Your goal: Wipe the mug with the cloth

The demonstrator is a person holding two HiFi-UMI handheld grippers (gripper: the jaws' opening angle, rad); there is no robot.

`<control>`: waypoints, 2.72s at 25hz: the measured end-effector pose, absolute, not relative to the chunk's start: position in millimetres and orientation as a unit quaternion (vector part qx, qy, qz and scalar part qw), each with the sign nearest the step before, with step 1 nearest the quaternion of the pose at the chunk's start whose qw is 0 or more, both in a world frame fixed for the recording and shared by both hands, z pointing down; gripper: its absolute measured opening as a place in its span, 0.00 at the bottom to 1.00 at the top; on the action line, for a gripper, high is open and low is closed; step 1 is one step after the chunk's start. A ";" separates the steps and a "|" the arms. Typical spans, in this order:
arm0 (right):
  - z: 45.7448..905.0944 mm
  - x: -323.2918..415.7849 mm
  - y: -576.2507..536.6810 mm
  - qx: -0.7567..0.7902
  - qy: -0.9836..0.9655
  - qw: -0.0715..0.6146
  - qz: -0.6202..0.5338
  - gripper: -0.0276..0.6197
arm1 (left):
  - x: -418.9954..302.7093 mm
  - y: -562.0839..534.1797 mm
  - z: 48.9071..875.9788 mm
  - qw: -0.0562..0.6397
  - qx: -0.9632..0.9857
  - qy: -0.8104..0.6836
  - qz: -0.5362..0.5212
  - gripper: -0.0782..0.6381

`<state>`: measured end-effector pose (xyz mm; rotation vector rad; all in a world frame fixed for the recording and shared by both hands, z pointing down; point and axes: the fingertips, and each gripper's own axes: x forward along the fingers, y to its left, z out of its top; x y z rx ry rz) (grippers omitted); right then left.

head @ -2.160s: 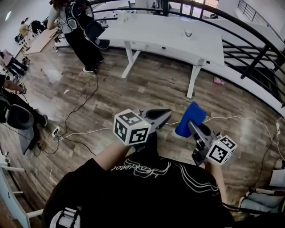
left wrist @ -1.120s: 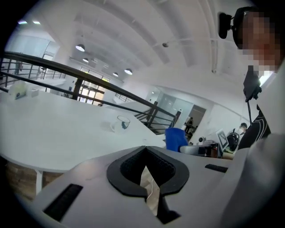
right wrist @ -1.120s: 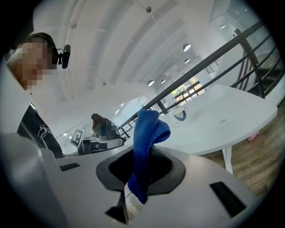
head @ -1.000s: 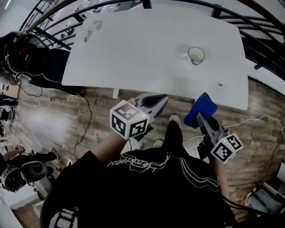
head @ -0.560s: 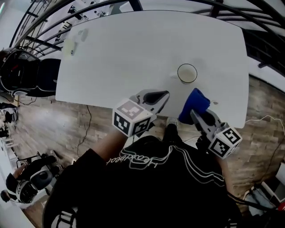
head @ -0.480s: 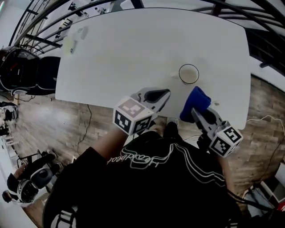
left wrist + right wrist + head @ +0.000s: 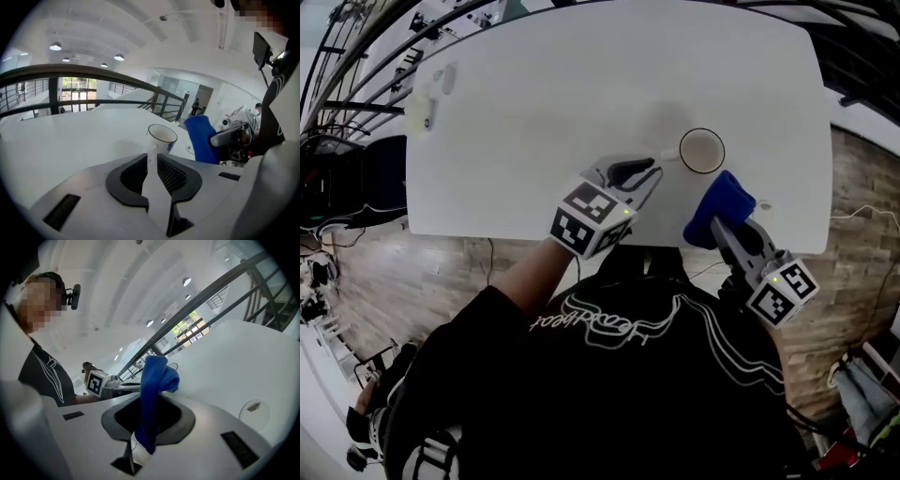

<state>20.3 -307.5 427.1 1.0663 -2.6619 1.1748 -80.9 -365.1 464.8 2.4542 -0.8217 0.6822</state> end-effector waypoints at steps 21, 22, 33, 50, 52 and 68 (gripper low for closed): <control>434.2 32.2 -290.0 0.460 -0.784 -0.079 0.409 0.13 | -49.7 -380.6 494.7 0.160 0.924 -0.175 0.302 0.25; 435.4 33.8 -288.5 0.463 -0.782 -0.083 0.409 0.13 | -47.8 -378.7 494.6 0.157 0.924 -0.173 0.304 0.24; 448.0 38.6 -282.1 0.492 -0.744 -0.136 0.431 0.13 | -35.5 -351.3 494.4 0.153 0.921 -0.146 0.327 0.22; 447.9 50.8 -321.8 0.525 -0.701 -0.207 0.437 0.13 | -15.1 -321.3 491.8 0.236 0.916 -0.087 0.311 0.21; 450.8 53.2 -324.3 0.529 -0.690 -0.217 0.443 0.13 | -12.8 -319.4 491.6 0.238 0.916 -0.084 0.311 0.21; 477.6 50.7 -341.5 0.545 -0.676 -0.170 0.466 0.13 | -11.1 -316.6 492.4 0.224 0.919 -0.074 0.315 0.21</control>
